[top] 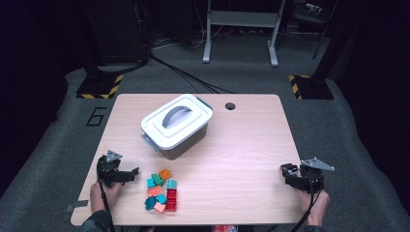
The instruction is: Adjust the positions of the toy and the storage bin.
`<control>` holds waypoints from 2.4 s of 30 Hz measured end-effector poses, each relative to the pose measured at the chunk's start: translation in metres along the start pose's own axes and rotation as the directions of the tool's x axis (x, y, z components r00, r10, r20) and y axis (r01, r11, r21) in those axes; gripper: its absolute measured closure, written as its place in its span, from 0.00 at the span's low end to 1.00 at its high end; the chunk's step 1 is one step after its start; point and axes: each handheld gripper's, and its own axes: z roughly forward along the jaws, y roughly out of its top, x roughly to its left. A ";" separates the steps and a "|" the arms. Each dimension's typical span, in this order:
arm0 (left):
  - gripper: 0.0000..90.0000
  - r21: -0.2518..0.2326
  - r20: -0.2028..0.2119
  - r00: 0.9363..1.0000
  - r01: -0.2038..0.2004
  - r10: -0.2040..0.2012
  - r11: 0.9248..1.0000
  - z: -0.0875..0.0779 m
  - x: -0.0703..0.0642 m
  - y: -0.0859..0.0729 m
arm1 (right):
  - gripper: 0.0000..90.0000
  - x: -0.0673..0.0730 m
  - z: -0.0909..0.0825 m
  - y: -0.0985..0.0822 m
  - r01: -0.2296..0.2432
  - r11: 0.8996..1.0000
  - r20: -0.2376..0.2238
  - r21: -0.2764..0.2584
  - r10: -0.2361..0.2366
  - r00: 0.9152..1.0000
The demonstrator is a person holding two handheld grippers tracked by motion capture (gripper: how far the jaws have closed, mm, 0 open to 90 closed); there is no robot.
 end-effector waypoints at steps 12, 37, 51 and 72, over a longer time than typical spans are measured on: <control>0.00 0.000 0.000 1.000 0.000 0.000 1.000 0.000 0.000 0.000 | 0.08 0.033 -0.028 0.013 0.042 0.997 -0.066 -0.059 -0.046 0.997; 0.00 -0.011 0.003 1.000 -0.002 0.002 1.000 0.000 0.000 -0.001 | 0.07 0.095 0.041 -0.022 0.185 0.981 -0.179 0.048 -0.174 0.968; 0.07 -0.004 0.073 0.994 -0.080 0.080 0.997 -0.014 0.001 0.017 | 0.06 0.093 0.043 -0.021 0.185 0.982 -0.186 0.047 -0.173 0.967; 0.10 -0.155 0.150 0.978 -0.119 0.142 0.981 -0.055 -0.012 0.115 | 0.07 0.091 0.046 -0.019 0.161 0.986 -0.165 0.049 -0.150 0.975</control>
